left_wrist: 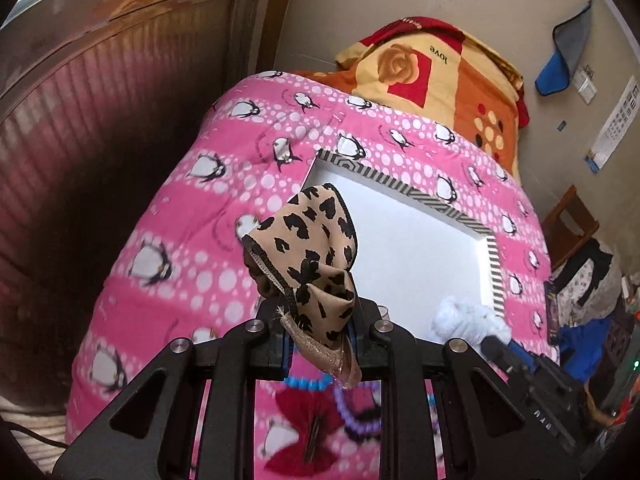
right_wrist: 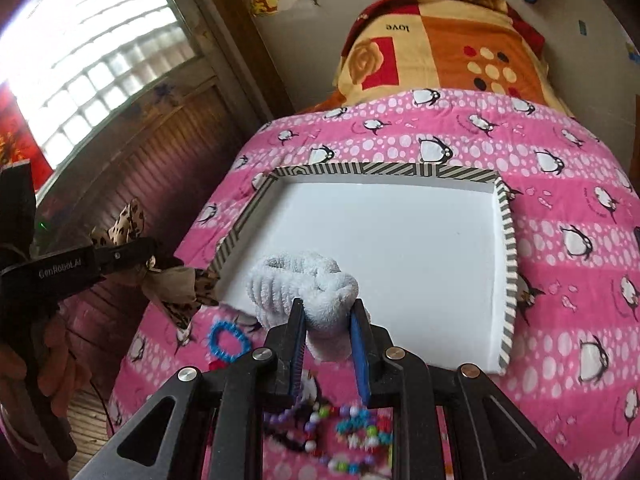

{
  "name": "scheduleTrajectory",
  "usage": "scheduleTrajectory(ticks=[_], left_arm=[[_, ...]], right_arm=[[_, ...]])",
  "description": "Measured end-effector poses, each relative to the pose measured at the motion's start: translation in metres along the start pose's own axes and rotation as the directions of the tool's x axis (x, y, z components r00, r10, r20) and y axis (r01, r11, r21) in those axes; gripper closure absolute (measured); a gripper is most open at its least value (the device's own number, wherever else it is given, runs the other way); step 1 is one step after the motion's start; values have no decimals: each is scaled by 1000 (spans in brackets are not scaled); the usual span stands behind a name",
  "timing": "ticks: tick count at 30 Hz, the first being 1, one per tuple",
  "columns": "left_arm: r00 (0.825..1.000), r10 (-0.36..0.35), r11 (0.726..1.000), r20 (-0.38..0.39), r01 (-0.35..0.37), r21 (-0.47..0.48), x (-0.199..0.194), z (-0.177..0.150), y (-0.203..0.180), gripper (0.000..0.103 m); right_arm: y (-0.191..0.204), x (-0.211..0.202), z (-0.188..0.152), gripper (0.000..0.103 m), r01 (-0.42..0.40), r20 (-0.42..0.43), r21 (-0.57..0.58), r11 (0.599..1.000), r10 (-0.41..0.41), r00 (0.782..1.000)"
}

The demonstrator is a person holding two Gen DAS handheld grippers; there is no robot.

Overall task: Organize jewelry
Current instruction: 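Carry both items into the tray and open both tools to release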

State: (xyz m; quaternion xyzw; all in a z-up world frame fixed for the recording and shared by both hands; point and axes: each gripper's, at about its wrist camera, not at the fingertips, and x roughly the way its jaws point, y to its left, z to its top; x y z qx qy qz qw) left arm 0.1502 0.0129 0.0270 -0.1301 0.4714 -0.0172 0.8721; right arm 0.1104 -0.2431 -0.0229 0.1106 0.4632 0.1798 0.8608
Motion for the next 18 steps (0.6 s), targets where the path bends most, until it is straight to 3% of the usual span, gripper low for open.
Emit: scheduleTrajectory(ticks=[12, 18], left_arm=[[986, 103, 993, -132, -94, 71, 89, 8, -17, 85], [979, 142, 988, -146, -131, 83, 106, 7, -15, 84]], right_arm=[[-15, 79, 10, 83, -35, -153, 75, 997, 47, 987], [-21, 96, 8, 81, -9, -194, 78, 997, 24, 981]])
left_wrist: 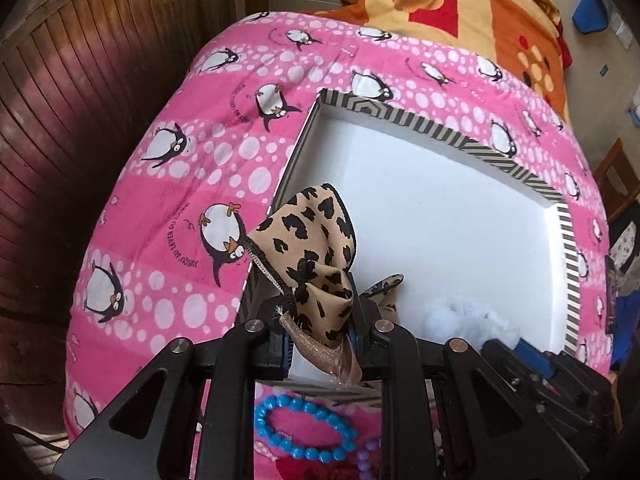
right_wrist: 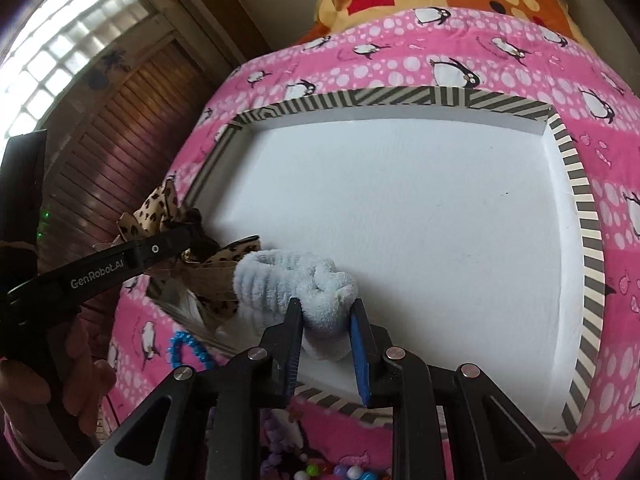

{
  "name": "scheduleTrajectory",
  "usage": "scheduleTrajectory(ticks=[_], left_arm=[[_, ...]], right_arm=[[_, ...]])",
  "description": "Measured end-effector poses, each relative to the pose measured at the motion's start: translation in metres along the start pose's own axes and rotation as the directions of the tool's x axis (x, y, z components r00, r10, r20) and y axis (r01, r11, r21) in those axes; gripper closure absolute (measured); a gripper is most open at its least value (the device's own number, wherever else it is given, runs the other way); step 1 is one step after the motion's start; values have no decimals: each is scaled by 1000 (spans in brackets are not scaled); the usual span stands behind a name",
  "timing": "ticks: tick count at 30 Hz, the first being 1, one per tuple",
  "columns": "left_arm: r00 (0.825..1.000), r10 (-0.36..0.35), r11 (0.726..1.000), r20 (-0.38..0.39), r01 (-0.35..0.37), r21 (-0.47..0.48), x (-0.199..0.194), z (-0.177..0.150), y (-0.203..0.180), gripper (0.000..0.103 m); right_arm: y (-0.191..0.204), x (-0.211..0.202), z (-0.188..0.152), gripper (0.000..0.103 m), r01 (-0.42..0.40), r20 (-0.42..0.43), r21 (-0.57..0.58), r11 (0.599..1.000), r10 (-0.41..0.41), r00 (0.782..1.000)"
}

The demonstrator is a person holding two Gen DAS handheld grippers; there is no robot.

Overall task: Organize jewelry
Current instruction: 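Carry both items into the tray and open both tools to release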

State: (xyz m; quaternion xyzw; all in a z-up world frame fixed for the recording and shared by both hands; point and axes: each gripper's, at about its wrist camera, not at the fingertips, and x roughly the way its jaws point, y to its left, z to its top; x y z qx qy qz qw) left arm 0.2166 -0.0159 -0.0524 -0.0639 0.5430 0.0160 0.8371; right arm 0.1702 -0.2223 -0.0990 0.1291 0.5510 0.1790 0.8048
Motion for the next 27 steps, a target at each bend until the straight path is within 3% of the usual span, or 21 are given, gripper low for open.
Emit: scheduleTrajectory(ticks=[2, 4, 10, 14, 16, 27], left_arm=[[1000, 12, 1000, -1, -12, 6, 3, 0, 0, 84], [1000, 14, 1000, 4, -14, 11, 4, -1, -1, 80], [999, 35, 998, 19, -35, 44, 1, -4, -5, 62], [997, 52, 998, 59, -54, 42, -14, -8, -2, 56], [995, 54, 998, 88, -57, 32, -23, -10, 0, 45], [977, 76, 995, 199, -87, 45, -72, -35, 6, 43]], right_arm=[[-4, 0, 2, 61, 13, -4, 7, 1000, -13, 1000], [-6, -2, 2, 54, 33, -7, 4, 999, -33, 999], [-6, -21, -3, 54, 63, 15, -20, 998, -63, 998], [-5, -35, -7, 54, 71, 46, -21, 997, -70, 997], [-2, -43, -10, 54, 78, 62, -27, 997, -77, 995], [18, -77, -29, 54, 123, 134, -68, 990, -113, 985]])
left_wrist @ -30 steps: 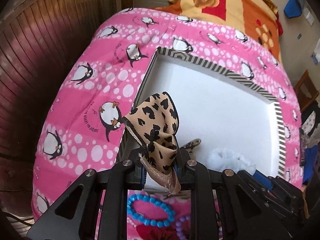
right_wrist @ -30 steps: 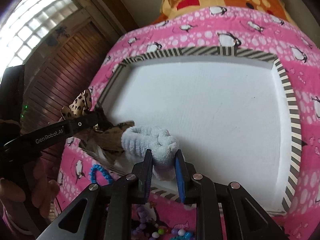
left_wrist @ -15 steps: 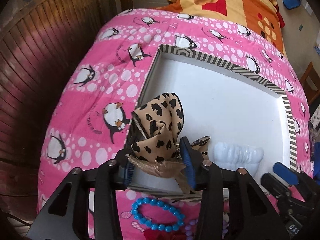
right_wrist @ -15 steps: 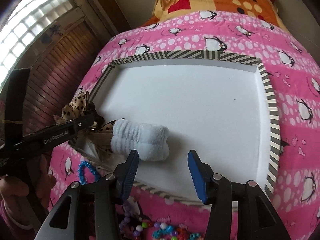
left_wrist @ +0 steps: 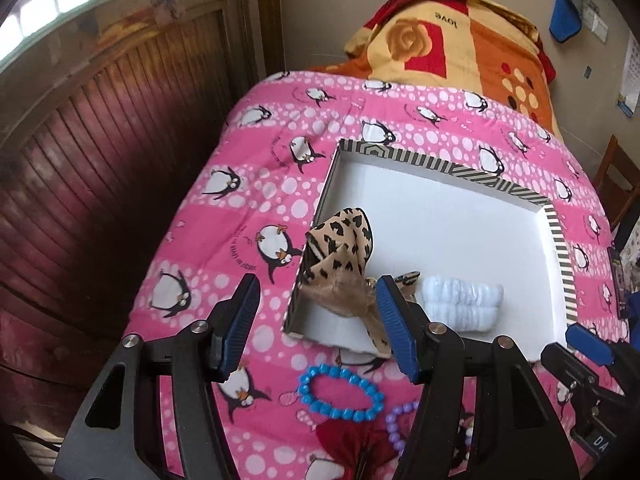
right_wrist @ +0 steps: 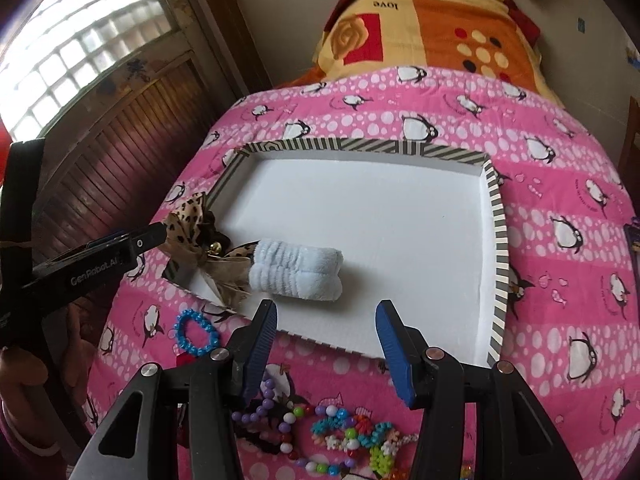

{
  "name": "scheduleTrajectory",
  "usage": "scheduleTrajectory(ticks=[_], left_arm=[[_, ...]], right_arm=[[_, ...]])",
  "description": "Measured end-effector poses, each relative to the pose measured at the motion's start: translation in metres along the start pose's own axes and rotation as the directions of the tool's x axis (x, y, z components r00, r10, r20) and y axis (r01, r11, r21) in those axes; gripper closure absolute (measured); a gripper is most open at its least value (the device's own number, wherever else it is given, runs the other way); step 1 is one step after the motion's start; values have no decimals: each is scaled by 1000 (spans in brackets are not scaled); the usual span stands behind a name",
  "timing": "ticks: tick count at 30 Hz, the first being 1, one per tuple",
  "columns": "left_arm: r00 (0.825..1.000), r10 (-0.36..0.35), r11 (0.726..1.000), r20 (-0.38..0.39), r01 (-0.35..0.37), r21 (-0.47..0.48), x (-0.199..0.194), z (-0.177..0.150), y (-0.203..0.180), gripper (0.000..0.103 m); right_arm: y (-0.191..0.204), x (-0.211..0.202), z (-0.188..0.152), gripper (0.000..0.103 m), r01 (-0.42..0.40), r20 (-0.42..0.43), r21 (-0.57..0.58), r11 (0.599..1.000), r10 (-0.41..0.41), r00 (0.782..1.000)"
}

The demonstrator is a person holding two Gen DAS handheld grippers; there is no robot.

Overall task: Organize jewelry
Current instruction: 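Carry both items into the tray and open both tools to release, then withdraw both tools and move toward the remaining bracelets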

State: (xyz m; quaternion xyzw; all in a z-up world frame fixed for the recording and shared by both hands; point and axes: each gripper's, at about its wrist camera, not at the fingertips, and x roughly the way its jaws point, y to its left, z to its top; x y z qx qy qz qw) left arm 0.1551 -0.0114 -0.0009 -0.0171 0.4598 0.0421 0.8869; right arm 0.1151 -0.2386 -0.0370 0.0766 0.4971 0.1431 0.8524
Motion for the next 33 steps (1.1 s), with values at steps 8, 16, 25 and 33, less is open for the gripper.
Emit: scheduleTrajectory(ticks=[8, 16, 25, 33], left_arm=[[999, 7, 1000, 31, -7, 5, -31, -32, 5, 43], [1000, -20, 1000, 11, 20, 19, -53, -74, 5, 43], [999, -50, 999, 19, 50, 20, -74, -100, 8, 43], [997, -71, 996, 34, 69, 52, -89, -113, 6, 43]], right_arm=[[10, -24, -17, 41, 22, 50, -10, 1000, -22, 999], [20, -44, -44, 41, 43, 61, -19, 999, -42, 997], [25, -65, -76, 41, 74, 77, -6, 997, -73, 994], [22, -75, -98, 41, 90, 75, 20, 996, -91, 993]])
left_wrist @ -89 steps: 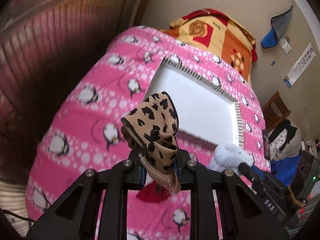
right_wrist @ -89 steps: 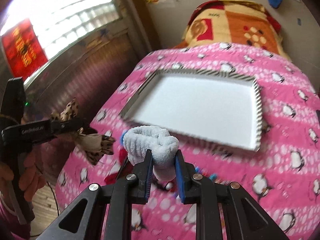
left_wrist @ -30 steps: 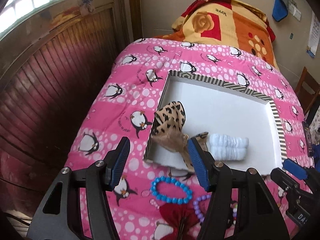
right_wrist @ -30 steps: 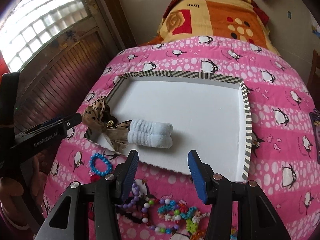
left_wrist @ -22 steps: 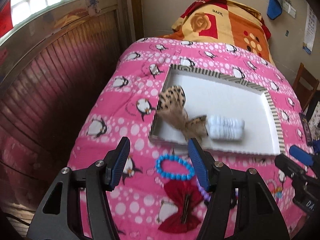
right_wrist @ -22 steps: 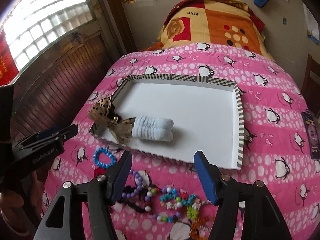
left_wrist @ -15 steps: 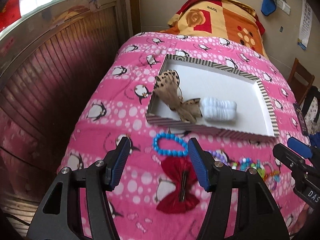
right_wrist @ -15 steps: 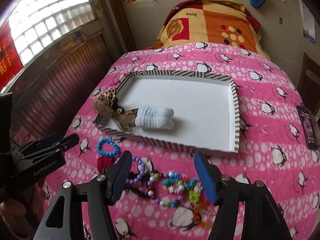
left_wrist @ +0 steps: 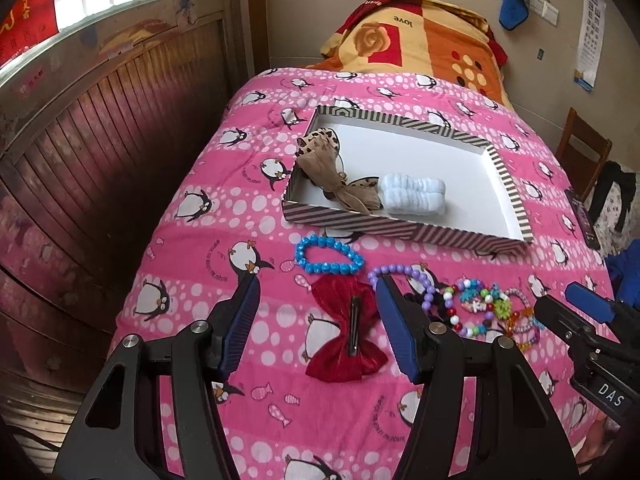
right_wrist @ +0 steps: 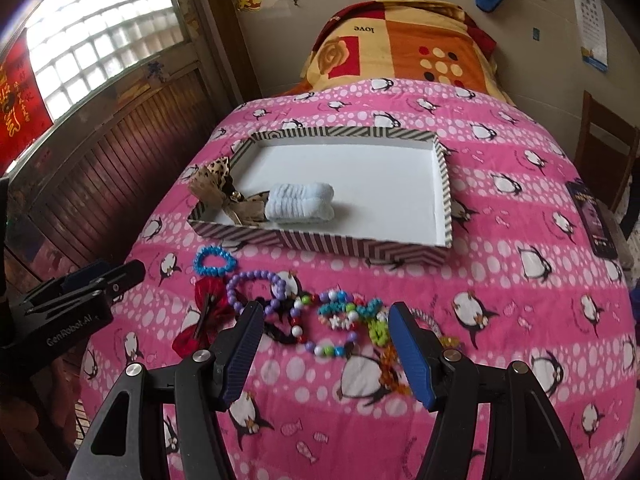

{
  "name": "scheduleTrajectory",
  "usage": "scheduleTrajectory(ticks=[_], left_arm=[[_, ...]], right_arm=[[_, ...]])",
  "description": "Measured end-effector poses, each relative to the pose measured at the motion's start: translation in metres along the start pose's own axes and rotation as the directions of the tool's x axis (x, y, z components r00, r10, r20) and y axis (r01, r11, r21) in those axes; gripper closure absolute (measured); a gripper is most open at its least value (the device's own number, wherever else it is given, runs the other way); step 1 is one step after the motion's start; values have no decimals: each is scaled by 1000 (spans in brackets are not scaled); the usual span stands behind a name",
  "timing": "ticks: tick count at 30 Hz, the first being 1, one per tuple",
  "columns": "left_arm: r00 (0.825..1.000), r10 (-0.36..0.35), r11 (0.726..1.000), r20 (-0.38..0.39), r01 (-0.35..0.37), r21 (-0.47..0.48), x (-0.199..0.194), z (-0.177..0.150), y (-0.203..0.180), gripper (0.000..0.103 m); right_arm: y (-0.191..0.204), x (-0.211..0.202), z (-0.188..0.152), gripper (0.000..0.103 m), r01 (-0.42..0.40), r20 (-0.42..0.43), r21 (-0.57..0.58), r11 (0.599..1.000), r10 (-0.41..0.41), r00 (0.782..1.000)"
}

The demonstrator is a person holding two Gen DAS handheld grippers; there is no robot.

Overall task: Organize jewelry
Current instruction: 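Withdraw both tools and move toward the remaining bracelets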

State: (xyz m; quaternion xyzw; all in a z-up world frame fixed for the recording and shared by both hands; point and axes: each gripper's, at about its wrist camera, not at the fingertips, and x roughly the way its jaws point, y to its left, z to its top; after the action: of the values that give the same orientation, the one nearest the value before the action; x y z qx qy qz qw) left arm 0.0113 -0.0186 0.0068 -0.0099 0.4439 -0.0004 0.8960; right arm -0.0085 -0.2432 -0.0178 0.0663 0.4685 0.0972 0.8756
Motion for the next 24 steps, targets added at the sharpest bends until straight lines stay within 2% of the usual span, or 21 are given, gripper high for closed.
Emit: scheduleTrajectory(ticks=[9, 14, 24], left_arm=[[1000, -13, 1000, 7, 13, 8, -11, -12, 0, 43], [998, -55, 998, -15, 54, -27, -12, -16, 14, 43], [998, -19, 994, -67, 11, -112, 0, -28, 52, 43]], right_arm=[[-5, -15, -11, 41, 20, 25, 16, 1000, -20, 999], [-8, -18, -18, 40, 29, 17, 15, 999, -30, 999], [-26, -15, -31, 40, 41, -10, 34, 999, -40, 999]])
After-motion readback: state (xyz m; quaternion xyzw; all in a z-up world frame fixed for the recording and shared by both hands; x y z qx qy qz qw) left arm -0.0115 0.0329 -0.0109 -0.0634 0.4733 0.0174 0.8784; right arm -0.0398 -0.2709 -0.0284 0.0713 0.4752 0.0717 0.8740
